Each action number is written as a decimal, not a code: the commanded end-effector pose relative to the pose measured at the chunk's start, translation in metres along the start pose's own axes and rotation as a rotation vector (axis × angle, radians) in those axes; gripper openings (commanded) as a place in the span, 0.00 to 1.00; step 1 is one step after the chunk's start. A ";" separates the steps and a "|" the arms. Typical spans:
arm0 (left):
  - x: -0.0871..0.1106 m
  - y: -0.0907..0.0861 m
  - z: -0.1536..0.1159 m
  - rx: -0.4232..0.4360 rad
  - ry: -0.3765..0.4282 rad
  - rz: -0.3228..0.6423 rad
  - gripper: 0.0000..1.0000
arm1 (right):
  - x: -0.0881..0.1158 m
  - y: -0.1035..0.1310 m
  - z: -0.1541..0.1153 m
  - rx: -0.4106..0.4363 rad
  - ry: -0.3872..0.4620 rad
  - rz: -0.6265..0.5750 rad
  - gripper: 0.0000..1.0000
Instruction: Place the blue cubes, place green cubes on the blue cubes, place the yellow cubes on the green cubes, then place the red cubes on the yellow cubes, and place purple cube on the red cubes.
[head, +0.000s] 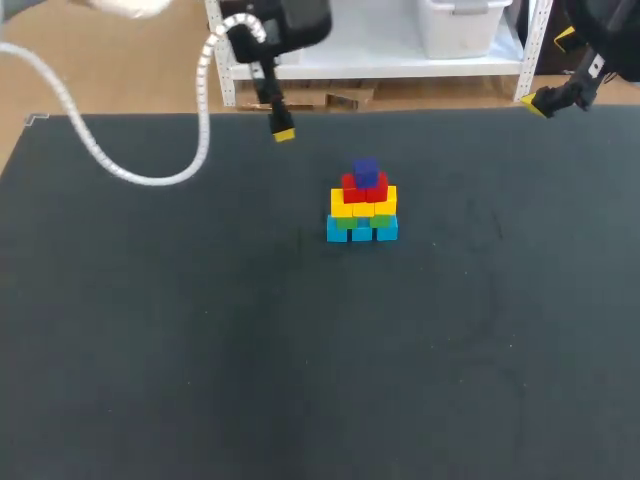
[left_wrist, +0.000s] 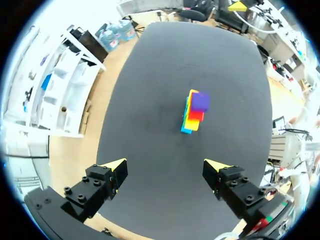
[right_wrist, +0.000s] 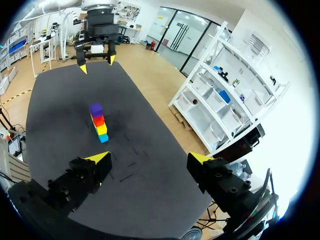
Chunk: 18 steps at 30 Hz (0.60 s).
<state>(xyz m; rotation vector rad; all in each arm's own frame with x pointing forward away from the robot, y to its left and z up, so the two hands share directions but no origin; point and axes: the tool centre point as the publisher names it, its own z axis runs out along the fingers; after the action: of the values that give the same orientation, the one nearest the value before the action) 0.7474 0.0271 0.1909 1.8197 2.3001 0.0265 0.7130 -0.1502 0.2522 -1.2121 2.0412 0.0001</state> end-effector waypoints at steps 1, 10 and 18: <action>0.029 -0.006 -0.005 -0.157 -0.079 -0.024 1.00 | 0.000 0.001 0.001 0.008 0.000 0.001 1.00; 0.069 0.004 -0.009 -0.249 -0.062 -0.167 1.00 | 0.000 0.001 0.001 0.008 0.000 0.001 1.00; 0.094 0.004 -0.007 -0.276 -0.063 -0.260 1.00 | 0.000 0.001 0.001 0.008 0.000 0.001 1.00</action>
<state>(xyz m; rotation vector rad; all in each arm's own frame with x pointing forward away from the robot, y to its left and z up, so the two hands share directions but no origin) 0.7387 0.1108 0.1868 1.4059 2.4088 0.2274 0.7130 -0.1502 0.2522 -1.2121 2.0411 0.0001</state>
